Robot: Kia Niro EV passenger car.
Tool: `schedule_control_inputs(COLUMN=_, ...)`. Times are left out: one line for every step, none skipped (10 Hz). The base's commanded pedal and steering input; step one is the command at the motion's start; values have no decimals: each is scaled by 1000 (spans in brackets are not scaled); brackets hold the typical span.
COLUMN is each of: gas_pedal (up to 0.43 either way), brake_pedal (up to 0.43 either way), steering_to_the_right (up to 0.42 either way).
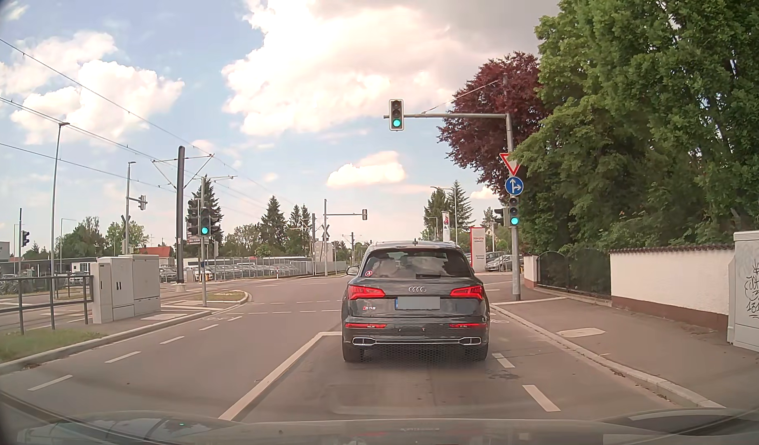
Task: Follow the waypoints while adhering to traffic rules and regulations
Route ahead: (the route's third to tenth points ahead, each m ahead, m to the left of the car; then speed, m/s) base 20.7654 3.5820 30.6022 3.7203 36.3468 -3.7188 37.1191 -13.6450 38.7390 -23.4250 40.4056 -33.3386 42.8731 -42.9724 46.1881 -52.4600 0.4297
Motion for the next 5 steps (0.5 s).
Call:
schedule_control_inputs(gas_pedal=79, brake_pedal=24, steering_to_the_right=-24)
schedule_control_inputs(gas_pedal=87, brake_pedal=24, steering_to_the_right=-28)
schedule_control_inputs(gas_pedal=98, brake_pedal=18, steering_to_the_right=-31)
schedule_control_inputs(gas_pedal=98, brake_pedal=24, steering_to_the_right=-35)
schedule_control_inputs(gas_pedal=110, brake_pedal=24, steering_to_the_right=-36)
